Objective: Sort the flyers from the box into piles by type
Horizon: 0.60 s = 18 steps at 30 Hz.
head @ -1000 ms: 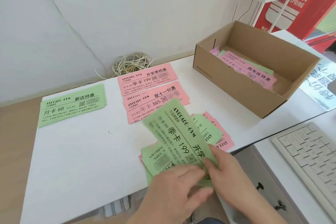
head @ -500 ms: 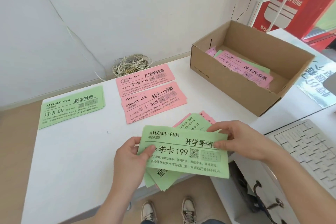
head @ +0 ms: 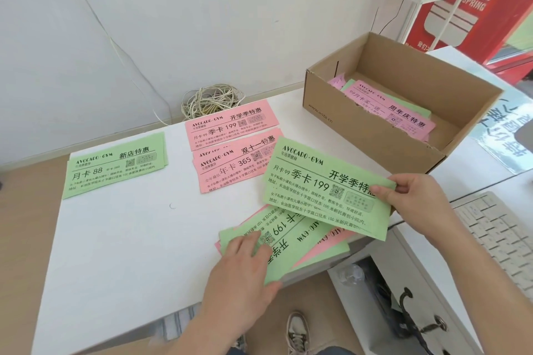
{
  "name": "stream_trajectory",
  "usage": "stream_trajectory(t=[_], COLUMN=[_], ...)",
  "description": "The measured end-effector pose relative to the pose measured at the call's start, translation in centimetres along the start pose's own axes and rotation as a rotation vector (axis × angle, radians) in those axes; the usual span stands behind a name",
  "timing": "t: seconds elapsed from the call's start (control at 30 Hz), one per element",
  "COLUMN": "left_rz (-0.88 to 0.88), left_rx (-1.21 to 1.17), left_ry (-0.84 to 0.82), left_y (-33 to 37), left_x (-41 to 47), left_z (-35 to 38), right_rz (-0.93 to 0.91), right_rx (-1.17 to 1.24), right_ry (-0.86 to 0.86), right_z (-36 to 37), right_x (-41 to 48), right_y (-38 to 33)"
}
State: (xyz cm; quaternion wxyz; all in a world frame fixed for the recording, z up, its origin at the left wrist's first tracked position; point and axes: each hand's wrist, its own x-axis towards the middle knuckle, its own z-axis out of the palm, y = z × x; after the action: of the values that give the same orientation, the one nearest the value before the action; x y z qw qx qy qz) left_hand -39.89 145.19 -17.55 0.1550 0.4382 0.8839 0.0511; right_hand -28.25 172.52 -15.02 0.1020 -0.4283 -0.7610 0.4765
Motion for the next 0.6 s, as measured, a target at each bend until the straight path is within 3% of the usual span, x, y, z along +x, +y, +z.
stream_trajectory(t=[0.17, 0.3, 0.4, 0.6], left_rz=[0.140, 0.053, -0.071, 0.049], left_rx=[-0.017, -0.059, -0.263, -0.022], left_ry=[0.110, 0.193, 0.286, 0.769], left_y=[-1.0, -2.1, -2.8, -3.3], left_x=[-0.1, 0.4, 0.1, -3.1], left_z=[0.1, -0.5, -1.4, -7.1], right_rz=[0.001, 0.051, 0.043, 0.050], right_rx=[0.221, 0.409, 0.487, 0.610], right_ry=[0.078, 0.182, 0.255, 0.298], right_z=[0.5, 0.8, 1.1, 1.9], right_x=[-0.2, -0.5, -1.2, -2.7], right_y=[0.4, 0.8, 1.1, 1.0])
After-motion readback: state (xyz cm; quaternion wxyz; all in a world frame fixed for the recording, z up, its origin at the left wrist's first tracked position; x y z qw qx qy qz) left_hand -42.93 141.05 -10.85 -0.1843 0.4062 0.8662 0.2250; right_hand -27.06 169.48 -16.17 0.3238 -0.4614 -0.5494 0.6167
